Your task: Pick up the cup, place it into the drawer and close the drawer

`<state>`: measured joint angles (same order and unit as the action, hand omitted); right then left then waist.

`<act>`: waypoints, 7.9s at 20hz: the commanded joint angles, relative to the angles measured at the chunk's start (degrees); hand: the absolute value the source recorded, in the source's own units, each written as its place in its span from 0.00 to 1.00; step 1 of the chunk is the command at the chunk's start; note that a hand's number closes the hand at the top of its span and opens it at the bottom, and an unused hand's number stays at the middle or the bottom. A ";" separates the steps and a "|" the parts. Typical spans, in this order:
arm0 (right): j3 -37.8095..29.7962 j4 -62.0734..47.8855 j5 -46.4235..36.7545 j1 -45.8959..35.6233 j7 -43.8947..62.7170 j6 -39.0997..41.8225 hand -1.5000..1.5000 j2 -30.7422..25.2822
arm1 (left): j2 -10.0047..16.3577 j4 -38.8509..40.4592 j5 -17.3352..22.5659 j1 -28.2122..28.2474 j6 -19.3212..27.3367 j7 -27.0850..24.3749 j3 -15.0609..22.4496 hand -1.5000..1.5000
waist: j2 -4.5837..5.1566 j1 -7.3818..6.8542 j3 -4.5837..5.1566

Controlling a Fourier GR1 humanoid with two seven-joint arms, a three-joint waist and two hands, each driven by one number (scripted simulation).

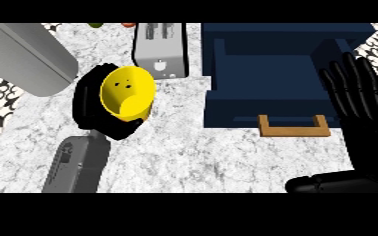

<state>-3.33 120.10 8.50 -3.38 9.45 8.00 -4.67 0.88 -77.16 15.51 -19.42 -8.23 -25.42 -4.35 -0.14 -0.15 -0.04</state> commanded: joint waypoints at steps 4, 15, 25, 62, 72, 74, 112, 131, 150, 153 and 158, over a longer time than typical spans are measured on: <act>4.57 -2.55 -6.23 -1.83 -1.84 -3.18 0.00 3.27 | -0.84 -6.83 0.36 -8.14 10.00 10.26 5.07 1.00 | 0.09 0.15 0.03; 0.15 1.27 0.28 1.82 -0.07 1.21 0.00 -0.37 | -0.87 1.67 -6.30 -26.61 20.33 18.02 6.36 1.00 | 0.09 0.74 0.02; -1.04 -2.56 -0.52 -3.34 0.19 -0.49 0.00 -0.51 | -0.87 20.03 -3.48 -37.85 21.66 14.31 7.35 1.00 | 0.30 0.84 0.03; -1.59 -4.84 4.15 -5.28 -1.85 3.49 0.00 -1.37 | -0.88 56.29 17.24 -55.35 36.98 5.75 39.29 0.00 | 1.71 6.97 -0.07; -1.33 -5.46 7.34 -5.91 -1.64 3.96 0.00 -0.12 | -0.88 50.80 26.54 -55.12 32.57 -1.04 35.63 0.00 | 1.18 4.81 0.00; -2.70 -5.96 10.12 -4.02 -1.85 6.16 0.00 -1.16 | -0.88 48.64 28.46 -55.05 33.30 -3.13 33.87 0.00 | 0.90 4.07 -0.01; 16.01 -18.78 -42.43 -4.99 -14.40 7.00 1.00 -13.71 | 30.56 -8.39 33.18 -0.66 22.60 7.51 20.25 0.00 | 0.17 -1.59 0.03; 12.21 -68.81 -56.02 -25.48 -28.65 -5.83 0.00 -6.76 | 31.61 -8.02 32.71 14.10 5.24 6.28 7.44 0.00 | 0.30 -0.63 0.02; 1.15 -106.44 -54.14 -52.37 -40.63 -5.78 0.00 -12.52 | 28.05 -4.39 29.68 12.02 0.72 5.93 6.98 0.00 | 1.57 -3.44 -0.10; -0.23 -107.37 -53.06 -53.50 -43.02 -3.58 0.00 -16.60 | 26.66 -3.47 27.82 12.57 0.25 3.49 8.07 0.00 | 2.26 -4.58 -0.13; -0.61 -109.29 -52.86 -54.63 -43.45 -2.93 0.00 -17.24 | 26.07 -3.69 27.81 11.24 1.25 4.56 8.14 0.00 | 2.50 -5.08 -0.18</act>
<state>-2.18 14.01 -44.13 -53.62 -40.02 7.34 -17.65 28.65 -80.87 43.98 -7.42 -7.91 -20.73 2.81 0.30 -4.19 0.14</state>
